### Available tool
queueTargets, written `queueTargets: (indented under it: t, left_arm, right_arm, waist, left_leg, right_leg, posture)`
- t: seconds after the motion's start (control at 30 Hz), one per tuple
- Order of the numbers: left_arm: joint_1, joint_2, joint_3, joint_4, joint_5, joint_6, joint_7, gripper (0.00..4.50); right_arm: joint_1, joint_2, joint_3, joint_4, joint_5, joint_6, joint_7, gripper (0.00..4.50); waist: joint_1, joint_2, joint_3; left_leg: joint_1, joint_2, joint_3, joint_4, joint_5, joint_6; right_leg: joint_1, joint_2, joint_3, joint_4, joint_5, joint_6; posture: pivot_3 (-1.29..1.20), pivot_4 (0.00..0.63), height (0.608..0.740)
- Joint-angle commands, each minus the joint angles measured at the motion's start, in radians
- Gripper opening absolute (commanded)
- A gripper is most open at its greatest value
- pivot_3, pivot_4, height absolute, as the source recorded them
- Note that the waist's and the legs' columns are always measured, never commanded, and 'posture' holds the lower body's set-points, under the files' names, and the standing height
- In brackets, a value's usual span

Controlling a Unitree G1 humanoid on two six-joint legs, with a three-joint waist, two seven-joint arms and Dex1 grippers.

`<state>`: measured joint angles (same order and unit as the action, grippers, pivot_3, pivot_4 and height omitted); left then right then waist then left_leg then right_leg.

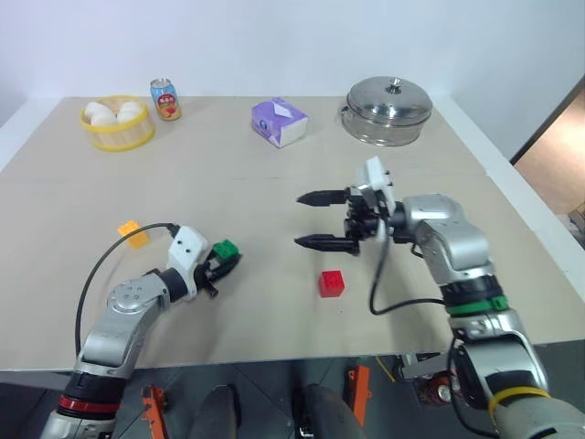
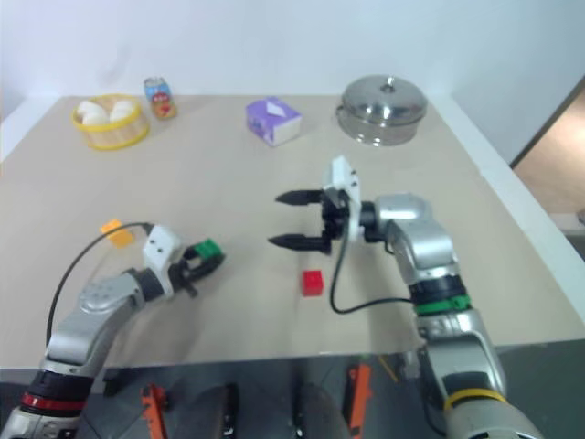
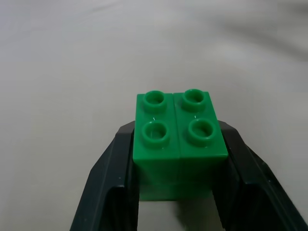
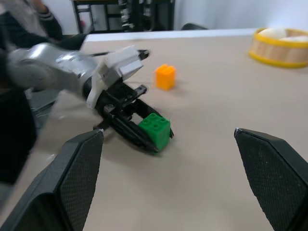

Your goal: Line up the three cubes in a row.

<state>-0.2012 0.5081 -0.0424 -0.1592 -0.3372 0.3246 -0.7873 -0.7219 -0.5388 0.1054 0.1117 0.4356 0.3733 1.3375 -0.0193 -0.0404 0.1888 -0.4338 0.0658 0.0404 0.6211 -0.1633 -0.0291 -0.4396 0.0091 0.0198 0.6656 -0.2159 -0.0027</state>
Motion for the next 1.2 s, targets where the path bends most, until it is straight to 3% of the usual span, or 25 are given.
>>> queueTargets:
  t: [0.03, 0.23, 0.43, 1.2]
  left_arm:
    - [-0.031, 0.056, -0.020, -0.048, -0.067, -0.020, -0.173, 1.35]
    - [-0.126, 0.071, -0.104, 0.035, -0.032, -0.048, -0.312, 1.35]
    - [-0.220, 0.024, -0.205, 0.125, 0.023, -0.064, -0.368, 1.35]
    - [-0.210, -0.023, -0.220, 0.194, 0.084, -0.126, -0.355, 1.35]
  right_arm:
    - [0.052, -0.080, -0.035, -0.138, 0.059, 0.056, 0.045, 4.50]
    - [0.120, -0.150, -0.060, -0.223, 0.085, 0.091, 0.016, 4.50]
    - [0.181, -0.187, -0.097, -0.289, 0.104, 0.121, -0.031, 4.50]
    - [0.205, -0.213, -0.103, -0.316, 0.138, 0.134, -0.070, 4.50]
  waist:
    - [-0.001, 0.000, 0.000]
    - [-0.002, 0.000, 0.000]
    - [-0.003, 0.000, 0.000]
    - [-0.004, 0.000, 0.000]
  left_leg:
    - [0.000, 0.000, 0.000, 0.000, 0.000, 0.000]
    - [0.002, 0.000, -0.001, 0.001, 0.000, 0.001]
    - [0.002, 0.000, -0.001, 0.003, 0.000, 0.001]
    - [0.002, -0.001, -0.001, 0.004, 0.000, 0.001]
  right_leg:
    - [0.000, 0.000, 0.000, 0.000, 0.000, 0.000]
    - [0.001, 0.002, 0.000, 0.000, 0.001, -0.002]
    - [0.001, 0.003, 0.002, 0.000, 0.003, 0.000]
    - [0.001, 0.003, 0.003, 0.000, 0.003, 0.001]
  posture:
    - [0.00, 0.150, 0.740]
    - [0.00, 0.150, 0.740]
    - [0.00, 0.150, 0.740]
    - [0.00, 0.150, 0.740]
